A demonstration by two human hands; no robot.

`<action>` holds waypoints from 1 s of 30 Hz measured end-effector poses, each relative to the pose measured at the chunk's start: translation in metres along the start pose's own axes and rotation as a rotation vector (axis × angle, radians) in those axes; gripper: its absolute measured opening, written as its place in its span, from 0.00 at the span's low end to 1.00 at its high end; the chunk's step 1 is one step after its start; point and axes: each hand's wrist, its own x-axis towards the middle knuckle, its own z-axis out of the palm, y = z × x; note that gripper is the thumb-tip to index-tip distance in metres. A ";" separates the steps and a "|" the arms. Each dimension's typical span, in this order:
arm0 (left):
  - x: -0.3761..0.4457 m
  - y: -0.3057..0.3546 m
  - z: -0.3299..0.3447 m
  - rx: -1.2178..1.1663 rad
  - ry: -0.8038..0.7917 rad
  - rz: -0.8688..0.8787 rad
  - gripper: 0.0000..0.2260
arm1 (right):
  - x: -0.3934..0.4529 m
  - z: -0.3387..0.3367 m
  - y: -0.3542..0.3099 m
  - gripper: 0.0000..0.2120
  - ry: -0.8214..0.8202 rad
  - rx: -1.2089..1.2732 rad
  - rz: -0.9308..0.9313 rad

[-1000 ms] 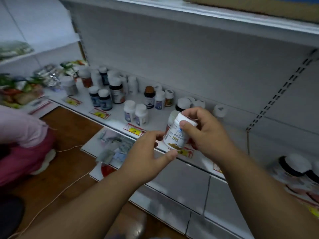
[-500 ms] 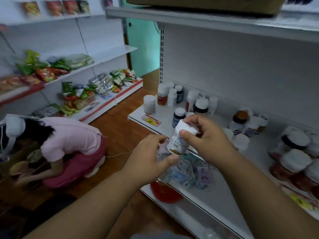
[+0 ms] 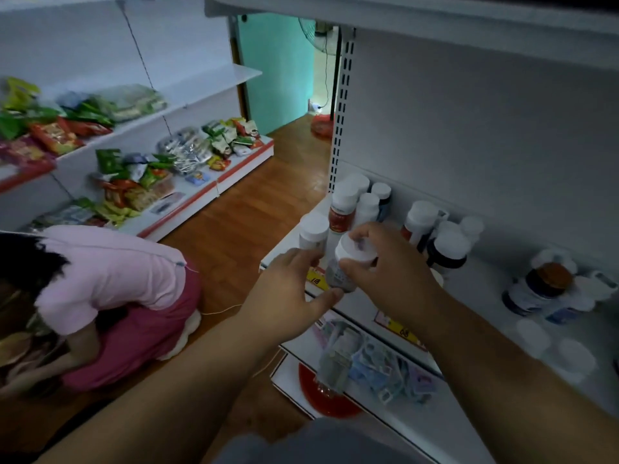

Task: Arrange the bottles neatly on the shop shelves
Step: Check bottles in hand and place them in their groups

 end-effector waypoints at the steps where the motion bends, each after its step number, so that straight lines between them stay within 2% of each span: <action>1: 0.006 -0.008 -0.003 -0.010 0.004 0.021 0.29 | 0.005 0.004 0.000 0.15 -0.001 -0.027 0.013; 5: 0.046 -0.040 -0.017 0.087 0.010 0.192 0.28 | 0.020 0.022 0.000 0.14 0.042 -0.142 0.085; 10: 0.106 -0.059 -0.027 0.438 -0.205 0.464 0.34 | 0.036 0.050 0.002 0.14 0.082 -0.205 0.178; 12: 0.123 -0.062 -0.022 0.505 -0.290 0.592 0.34 | 0.041 0.059 0.009 0.16 0.089 -0.244 0.208; 15: 0.131 -0.063 -0.010 0.570 -0.360 0.695 0.30 | 0.040 0.066 0.016 0.20 0.078 -0.245 0.272; 20: 0.135 -0.065 0.000 0.534 -0.348 0.727 0.27 | 0.044 0.074 0.014 0.21 0.075 -0.294 0.294; 25: 0.137 -0.065 0.010 0.493 -0.370 0.686 0.25 | 0.045 0.079 0.010 0.19 0.099 -0.321 0.317; 30: 0.139 -0.063 0.009 0.473 -0.382 0.652 0.32 | 0.048 0.080 0.004 0.21 0.103 -0.354 0.335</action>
